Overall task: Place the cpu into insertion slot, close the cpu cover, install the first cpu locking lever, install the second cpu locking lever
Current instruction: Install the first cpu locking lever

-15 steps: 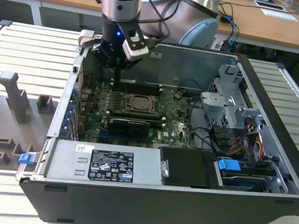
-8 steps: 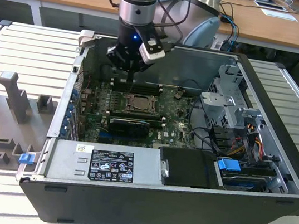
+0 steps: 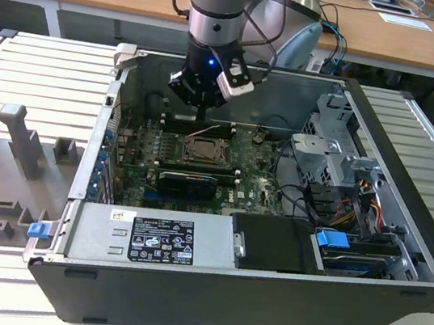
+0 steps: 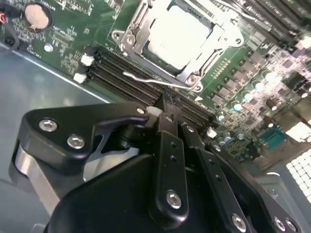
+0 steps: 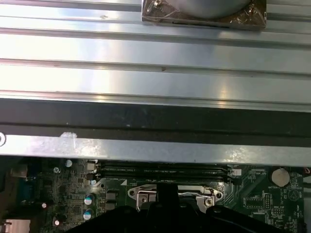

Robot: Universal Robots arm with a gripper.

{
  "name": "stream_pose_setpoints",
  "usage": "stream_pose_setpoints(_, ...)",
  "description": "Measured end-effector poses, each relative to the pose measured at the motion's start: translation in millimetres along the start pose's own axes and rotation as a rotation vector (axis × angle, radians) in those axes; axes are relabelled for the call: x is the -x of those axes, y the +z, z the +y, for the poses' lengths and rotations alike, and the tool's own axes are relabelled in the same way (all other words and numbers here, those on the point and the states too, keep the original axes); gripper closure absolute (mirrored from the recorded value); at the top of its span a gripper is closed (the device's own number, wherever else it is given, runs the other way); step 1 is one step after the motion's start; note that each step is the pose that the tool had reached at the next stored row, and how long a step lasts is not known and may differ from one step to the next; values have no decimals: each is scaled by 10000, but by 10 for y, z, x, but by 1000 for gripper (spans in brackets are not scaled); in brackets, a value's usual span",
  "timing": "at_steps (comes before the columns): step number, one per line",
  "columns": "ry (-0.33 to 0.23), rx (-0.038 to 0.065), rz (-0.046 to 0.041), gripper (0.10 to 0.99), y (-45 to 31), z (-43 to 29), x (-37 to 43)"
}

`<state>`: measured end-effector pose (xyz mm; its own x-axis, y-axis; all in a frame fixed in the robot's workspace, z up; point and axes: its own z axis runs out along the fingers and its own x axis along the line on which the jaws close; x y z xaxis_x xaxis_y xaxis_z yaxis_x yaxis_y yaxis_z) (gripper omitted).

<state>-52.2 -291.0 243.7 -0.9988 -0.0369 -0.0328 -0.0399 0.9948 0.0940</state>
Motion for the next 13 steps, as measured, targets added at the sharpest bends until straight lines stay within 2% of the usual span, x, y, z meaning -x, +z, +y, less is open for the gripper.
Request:
stream_pose_setpoints(2,1,-3,3,980,34,-5,14)
stream_pose_setpoints(5,2,-2,5,980,97,-9,106)
stream_pose_setpoints(8,0,-3,5,980,159,23,138)
stream_pose_setpoints(10,-2,-1,5,980,179,52,149)
stream_pose_setpoints(13,-5,-11,7,980,192,54,187)
